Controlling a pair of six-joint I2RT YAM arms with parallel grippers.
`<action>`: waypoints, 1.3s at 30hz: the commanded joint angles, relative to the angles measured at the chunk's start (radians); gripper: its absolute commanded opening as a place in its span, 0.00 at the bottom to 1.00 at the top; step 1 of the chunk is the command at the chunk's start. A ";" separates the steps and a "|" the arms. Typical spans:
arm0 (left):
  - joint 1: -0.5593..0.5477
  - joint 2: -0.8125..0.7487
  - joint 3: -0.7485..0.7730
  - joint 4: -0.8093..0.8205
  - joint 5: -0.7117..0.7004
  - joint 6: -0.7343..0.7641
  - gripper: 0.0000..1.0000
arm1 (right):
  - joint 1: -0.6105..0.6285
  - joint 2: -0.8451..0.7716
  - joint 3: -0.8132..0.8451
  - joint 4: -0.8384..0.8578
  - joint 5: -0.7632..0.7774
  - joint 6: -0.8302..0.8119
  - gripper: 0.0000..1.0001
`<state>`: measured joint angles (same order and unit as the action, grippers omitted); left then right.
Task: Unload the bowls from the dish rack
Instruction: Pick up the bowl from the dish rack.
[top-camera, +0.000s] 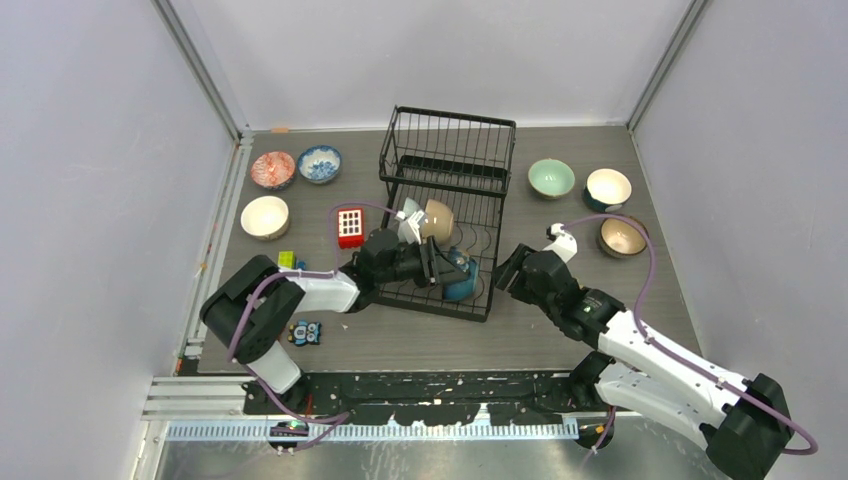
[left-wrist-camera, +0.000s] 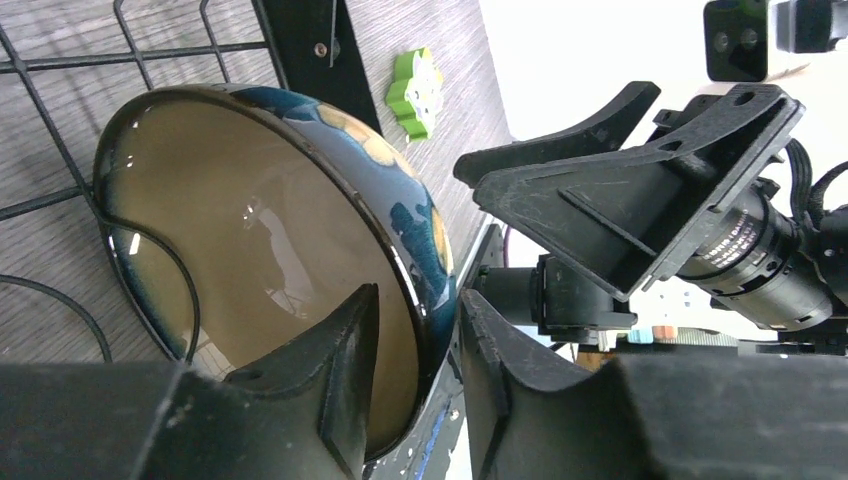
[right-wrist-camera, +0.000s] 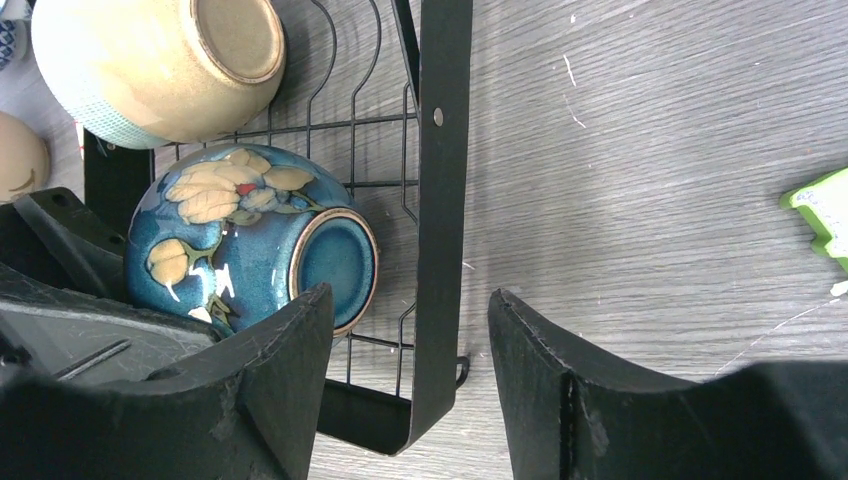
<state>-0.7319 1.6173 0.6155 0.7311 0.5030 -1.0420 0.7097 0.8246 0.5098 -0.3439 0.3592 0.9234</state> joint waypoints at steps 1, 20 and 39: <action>0.005 0.002 0.004 0.096 0.028 -0.013 0.34 | -0.009 0.004 -0.008 0.052 -0.004 0.017 0.62; 0.005 0.029 -0.005 0.163 0.048 -0.040 0.03 | -0.024 0.120 -0.012 0.115 -0.048 0.012 0.49; 0.004 0.029 0.019 0.298 0.093 -0.080 0.00 | -0.024 0.081 0.016 0.057 -0.050 -0.013 0.67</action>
<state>-0.7242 1.6676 0.6140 0.8845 0.5457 -1.0973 0.6895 0.9394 0.4900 -0.2672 0.2932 0.9207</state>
